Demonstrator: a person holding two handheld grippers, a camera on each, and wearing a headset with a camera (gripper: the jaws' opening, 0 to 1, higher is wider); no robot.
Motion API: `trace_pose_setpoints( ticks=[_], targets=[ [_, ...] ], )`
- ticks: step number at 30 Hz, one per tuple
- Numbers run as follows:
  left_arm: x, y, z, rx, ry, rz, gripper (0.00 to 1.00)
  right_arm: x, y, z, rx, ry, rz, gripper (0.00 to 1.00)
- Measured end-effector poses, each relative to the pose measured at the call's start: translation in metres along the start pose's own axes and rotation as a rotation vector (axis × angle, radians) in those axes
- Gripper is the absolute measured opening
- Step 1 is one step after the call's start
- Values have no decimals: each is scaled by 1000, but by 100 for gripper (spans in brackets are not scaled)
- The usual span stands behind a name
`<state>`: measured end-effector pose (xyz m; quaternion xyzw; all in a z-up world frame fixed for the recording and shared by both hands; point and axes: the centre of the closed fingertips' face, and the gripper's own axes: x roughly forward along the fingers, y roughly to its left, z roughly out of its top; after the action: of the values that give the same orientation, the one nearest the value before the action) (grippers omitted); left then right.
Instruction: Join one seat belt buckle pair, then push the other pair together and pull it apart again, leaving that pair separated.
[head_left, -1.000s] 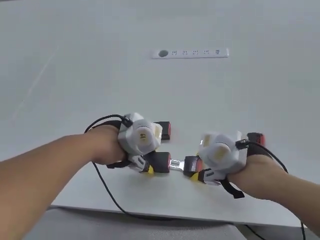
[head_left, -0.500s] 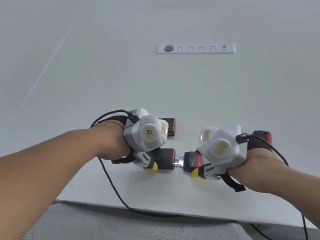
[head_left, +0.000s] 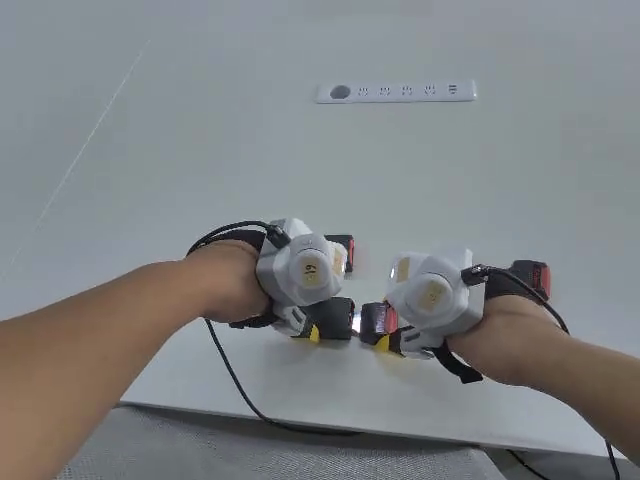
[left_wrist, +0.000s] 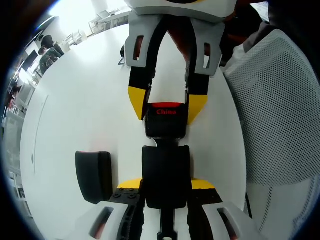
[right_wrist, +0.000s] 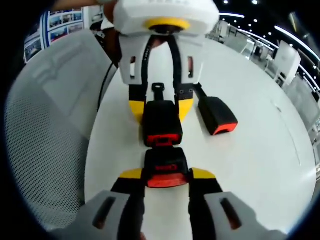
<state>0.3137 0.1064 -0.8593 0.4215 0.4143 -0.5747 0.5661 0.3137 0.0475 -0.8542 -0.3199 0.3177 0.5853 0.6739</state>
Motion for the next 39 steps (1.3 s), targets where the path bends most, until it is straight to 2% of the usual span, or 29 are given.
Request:
trace_pose_setpoints(
  ticks=[14, 16, 30, 39],
  targets=[
    [0, 0, -1, -4, -8, -1, 33, 2, -2, 2, 6, 12, -13, 31],
    [0, 1, -2, -31, -23, -5, 33, 2, -1, 1, -7, 14, -15, 32],
    [-1, 1, -2, -39, -48, 5, 33, 1, 0, 0, -35, 10, 1, 32],
    [-1, 1, -1, -47, -30, 9, 34, 2, 1, 1, -31, 20, 9, 33]
  ],
)
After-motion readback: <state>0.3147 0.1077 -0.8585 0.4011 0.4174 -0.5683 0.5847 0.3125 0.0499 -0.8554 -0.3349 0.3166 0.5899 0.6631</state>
